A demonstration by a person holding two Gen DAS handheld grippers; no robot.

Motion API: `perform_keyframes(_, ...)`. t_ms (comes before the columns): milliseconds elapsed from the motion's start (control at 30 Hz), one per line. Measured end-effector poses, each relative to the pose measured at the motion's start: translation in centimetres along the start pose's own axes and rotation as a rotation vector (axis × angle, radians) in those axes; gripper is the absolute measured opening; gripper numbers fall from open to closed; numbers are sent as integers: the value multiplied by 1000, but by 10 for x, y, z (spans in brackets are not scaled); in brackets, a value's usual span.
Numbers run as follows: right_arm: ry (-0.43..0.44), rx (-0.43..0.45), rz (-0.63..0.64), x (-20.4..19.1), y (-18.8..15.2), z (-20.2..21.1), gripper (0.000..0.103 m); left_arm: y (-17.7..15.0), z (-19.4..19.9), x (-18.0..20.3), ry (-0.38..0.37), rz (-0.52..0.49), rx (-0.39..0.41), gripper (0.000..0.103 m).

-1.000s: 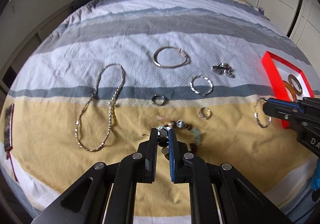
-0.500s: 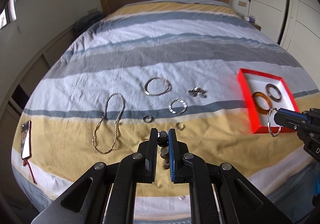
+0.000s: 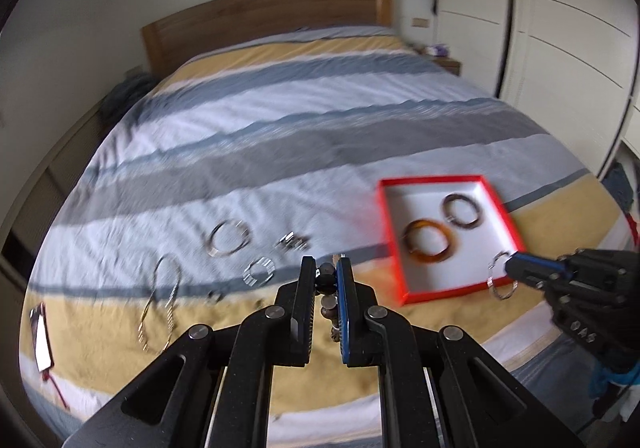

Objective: Organize jewelry
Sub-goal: 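Lower both bracelets into the red box and open both tools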

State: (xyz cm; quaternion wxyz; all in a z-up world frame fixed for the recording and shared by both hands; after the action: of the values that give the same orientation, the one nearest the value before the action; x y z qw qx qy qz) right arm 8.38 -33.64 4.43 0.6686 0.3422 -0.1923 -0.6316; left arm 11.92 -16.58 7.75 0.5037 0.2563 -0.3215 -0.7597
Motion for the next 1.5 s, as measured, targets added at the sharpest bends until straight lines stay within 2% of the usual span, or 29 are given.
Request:
perform_keyframes(233,-66,-11,-38,51,5,-7,4,42,-28,49,-86,-70,20,10)
perform_keyframes(567,-120,-56,-57,116,29,-60,4,79,-123,89,-183,-84,-29,10)
perform_keyframes(800,-129,-112,-53,148,42,-118,4,78,-191,95,-177,-80,-103,10)
perform_keyframes(1067,-151,-202,-8,162,38,-168,4,56,-258,103,-151,-102,-192,10)
perform_keyframes(1233,-160,-244,27,162,31,-184,4,42,-280,98,-148,-81,-235,10)
perform_keyframes(1500,-169,-249,59,162,34,-189,5,34,-293,87,-159,-16,-284,11)
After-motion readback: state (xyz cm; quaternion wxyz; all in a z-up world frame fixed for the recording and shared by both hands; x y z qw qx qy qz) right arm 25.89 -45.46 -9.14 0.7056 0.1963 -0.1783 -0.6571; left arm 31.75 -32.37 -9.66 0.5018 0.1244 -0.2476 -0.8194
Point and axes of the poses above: each gripper's, at about its wrist camera, not at the fingertips, and z roughly against the way its jaws point, x to its right, y to its top, the point moved 1 cm from there along -z, roughly the way its jaws point, and after that the axes turned 4 degrees about x, right-handed, at the moved point
